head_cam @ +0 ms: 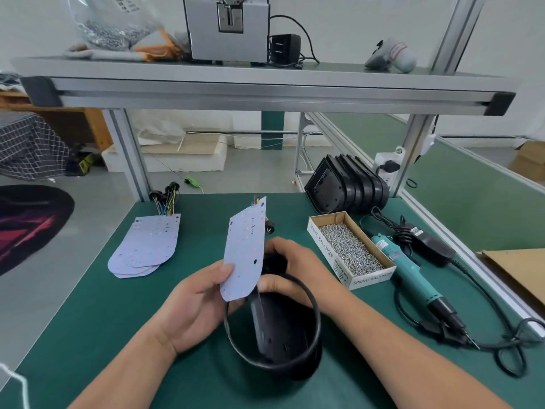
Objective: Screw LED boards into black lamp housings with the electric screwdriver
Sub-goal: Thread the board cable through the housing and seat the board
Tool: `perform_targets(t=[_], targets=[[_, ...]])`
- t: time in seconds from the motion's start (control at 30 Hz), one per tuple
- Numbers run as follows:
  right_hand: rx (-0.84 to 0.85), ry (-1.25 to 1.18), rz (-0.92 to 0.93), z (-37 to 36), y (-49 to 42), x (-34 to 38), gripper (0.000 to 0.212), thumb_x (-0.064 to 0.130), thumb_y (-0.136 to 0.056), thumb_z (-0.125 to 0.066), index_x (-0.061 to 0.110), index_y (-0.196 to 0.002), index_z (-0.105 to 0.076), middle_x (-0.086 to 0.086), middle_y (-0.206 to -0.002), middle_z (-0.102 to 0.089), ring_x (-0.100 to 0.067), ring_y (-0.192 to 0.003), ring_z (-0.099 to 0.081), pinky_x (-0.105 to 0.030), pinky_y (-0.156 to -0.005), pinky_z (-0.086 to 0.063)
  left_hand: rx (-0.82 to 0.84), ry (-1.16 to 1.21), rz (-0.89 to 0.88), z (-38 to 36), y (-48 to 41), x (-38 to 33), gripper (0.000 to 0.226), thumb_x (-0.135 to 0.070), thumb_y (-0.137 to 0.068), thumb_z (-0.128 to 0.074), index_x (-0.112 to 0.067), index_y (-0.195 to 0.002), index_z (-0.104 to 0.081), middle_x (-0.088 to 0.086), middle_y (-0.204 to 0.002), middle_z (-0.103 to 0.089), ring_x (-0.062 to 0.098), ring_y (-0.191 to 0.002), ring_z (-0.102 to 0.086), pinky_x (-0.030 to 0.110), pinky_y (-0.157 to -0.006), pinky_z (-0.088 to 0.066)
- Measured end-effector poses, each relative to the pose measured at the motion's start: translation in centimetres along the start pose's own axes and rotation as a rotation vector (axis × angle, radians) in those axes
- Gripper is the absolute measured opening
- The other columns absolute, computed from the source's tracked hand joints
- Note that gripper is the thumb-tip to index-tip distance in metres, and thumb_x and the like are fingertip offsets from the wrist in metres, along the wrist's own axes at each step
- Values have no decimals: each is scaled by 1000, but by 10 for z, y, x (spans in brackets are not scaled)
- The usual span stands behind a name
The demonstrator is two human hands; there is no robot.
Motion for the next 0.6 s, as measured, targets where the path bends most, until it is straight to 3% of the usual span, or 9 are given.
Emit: perform_targets(t=[0.1,0.17,0.23,0.3,0.4,0.5,0.6], targets=[[-67,59,-19,16,-3,-2,80,84,-60,-74,39,-125,-63,8,-112,-64,-6,-109,-60,-30,-94,-50,-191,89,-48,7,-2,-3,34,-15,-98,-56,1,-120,-77,18,-128,-72,26,-100,-71,37,-90,-59],[-120,53,-43,29,-3,-9,76,82,-59,-76,41,-122,-63,11,-113,-64,-3,-110,-59,-28,-97,-50,-340,133,-108,13,-3,-7,26,-13,-89,-61,0,-99,-82,13,-108,-76,21,-82,-72,28,-69,-61],[-174,73,-66,41,-1,-18,68,74,-62,-78,44,-120,-62,16,-115,-64,0,-114,-56,-32,-103,-48,-443,181,-182,21,-2,-13,21,-11,-85,-64,0,-96,-78,10,-95,-72,19,-76,-66,25,-62,-59],[-198,67,-83,50,3,-26,64,69,-67,-82,46,-123,-62,17,-123,-65,-3,-122,-56,-38,-108,-47,-526,188,-245,28,-2,-17,20,-8,-89,-63,-1,-106,-70,7,-95,-71,19,-79,-61,22,-62,-58],[-211,120,-45,53,6,-30,50,67,-84,-74,44,-127,-62,22,-121,-66,-7,-121,-57,-42,-104,-48,-535,121,-266,34,-1,-15,24,-7,-99,-57,-4,-120,-68,5,-113,-73,18,-92,-63,22,-68,-59],[-263,256,-26,48,4,-31,39,68,-95,-57,44,-126,-61,22,-113,-67,-9,-112,-57,-43,-96,-49,-431,128,-281,31,-2,-14,31,-13,-97,-60,-6,-127,-65,5,-124,-71,18,-97,-66,26,-74,-61],[-351,338,-54,41,3,-33,34,53,-103,-53,38,-131,-64,9,-108,-69,-19,-108,-58,-45,-91,-52,-276,58,-305,23,-2,-14,37,-17,-102,-56,-13,-138,-66,2,-140,-68,17,-113,-69,31,-89,-60]])
Point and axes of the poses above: each hand's wrist, its own y-axis away from the middle knuckle, its own z-axis out of the back of the hand, x = y × z, the point moved 2 cm from there along -y, towards the middle knuckle
